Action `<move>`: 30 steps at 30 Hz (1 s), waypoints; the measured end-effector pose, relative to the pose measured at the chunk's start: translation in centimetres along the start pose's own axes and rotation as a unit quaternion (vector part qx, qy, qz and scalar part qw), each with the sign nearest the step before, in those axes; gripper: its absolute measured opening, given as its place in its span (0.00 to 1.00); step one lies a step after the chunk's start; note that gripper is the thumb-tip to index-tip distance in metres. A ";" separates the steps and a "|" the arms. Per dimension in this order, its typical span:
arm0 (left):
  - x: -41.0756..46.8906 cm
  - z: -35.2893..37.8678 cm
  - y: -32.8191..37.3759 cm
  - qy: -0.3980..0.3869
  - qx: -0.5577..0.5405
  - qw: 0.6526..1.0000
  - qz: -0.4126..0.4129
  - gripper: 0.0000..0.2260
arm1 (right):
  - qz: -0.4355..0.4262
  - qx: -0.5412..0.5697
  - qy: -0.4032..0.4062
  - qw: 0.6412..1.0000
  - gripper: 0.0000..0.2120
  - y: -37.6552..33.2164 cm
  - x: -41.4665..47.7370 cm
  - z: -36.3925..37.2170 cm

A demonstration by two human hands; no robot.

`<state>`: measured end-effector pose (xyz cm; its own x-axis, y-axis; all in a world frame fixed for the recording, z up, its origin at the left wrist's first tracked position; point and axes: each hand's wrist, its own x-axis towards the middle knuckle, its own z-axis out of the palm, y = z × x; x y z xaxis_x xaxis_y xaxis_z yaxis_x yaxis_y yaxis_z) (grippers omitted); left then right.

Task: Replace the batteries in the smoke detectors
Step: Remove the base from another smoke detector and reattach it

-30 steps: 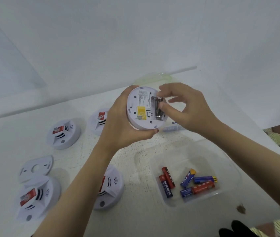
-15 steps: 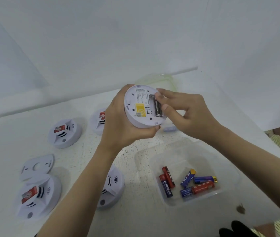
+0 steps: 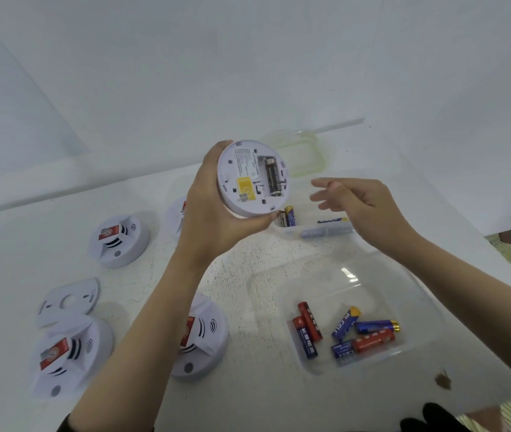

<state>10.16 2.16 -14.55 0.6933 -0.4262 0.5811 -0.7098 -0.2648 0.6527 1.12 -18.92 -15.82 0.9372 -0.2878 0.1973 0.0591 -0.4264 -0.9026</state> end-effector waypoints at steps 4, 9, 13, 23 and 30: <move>-0.5 0.3 -0.6 -0.007 -0.008 1.000 -0.023 0.40 | 0.037 -0.048 -0.036 0.998 0.13 0.1 0.3 -0.4; -0.9 0.5 -1.2 -0.010 -0.008 0.999 -0.035 0.41 | 0.043 -0.076 -0.078 0.993 0.10 0.0 1.3 -0.5; -0.8 0.2 -1.6 0.001 0.002 0.999 -0.036 0.41 | 0.033 -0.201 -0.178 0.963 0.10 -0.8 3.2 0.2; -1.1 -0.7 -2.0 0.014 -0.014 0.999 -0.045 0.37 | -0.004 -0.362 -0.320 0.876 0.18 -2.8 5.3 3.7; -1.3 -0.4 -2.1 0.007 -0.017 0.998 -0.055 0.38 | 0.009 -0.238 -0.251 0.938 0.09 -1.6 4.6 2.6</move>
<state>10.82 3.61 -16.50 0.7689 -0.3844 0.5109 -0.6244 -0.2791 0.7296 6.22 -17.36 -14.44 0.9874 0.0915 -0.1288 -0.0058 -0.7939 -0.6080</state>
